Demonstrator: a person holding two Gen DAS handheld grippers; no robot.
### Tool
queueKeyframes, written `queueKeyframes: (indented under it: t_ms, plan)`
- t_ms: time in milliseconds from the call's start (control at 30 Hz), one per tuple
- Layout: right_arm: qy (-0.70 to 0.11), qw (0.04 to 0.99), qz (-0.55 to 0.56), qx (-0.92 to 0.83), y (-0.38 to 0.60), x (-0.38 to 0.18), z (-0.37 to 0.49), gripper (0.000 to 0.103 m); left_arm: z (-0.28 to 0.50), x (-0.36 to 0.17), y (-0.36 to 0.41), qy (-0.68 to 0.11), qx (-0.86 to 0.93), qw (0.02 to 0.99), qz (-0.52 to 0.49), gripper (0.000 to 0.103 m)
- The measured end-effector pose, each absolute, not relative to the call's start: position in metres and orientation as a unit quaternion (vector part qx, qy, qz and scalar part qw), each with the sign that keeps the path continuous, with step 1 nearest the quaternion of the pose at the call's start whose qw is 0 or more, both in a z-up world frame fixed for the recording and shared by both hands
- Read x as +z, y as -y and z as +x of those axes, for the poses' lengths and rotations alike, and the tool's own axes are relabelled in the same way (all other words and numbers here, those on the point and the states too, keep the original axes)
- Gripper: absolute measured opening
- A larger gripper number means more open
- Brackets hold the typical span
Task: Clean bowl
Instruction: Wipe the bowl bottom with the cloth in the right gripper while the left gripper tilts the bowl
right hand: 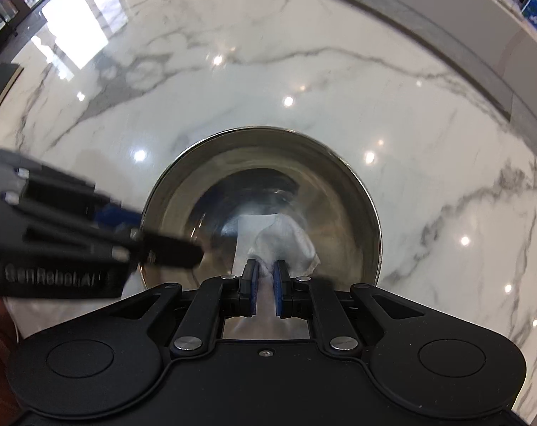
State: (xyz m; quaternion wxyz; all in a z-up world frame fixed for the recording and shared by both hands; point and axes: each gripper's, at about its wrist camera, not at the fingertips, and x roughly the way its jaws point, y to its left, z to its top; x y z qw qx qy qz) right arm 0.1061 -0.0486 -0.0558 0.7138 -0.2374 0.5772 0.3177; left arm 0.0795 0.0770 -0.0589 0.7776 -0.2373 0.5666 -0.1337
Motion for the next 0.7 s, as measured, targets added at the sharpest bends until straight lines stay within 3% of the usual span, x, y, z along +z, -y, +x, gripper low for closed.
queueKeyframes:
  t_ms: [700]
  plan:
    - [-0.562, 0.723, -0.246, 0.318, 0.05, -0.054, 0.098, 0.007, 0.077, -0.06, -0.063, -0.581, -0.142, 0.781, -0.182, 0.022]
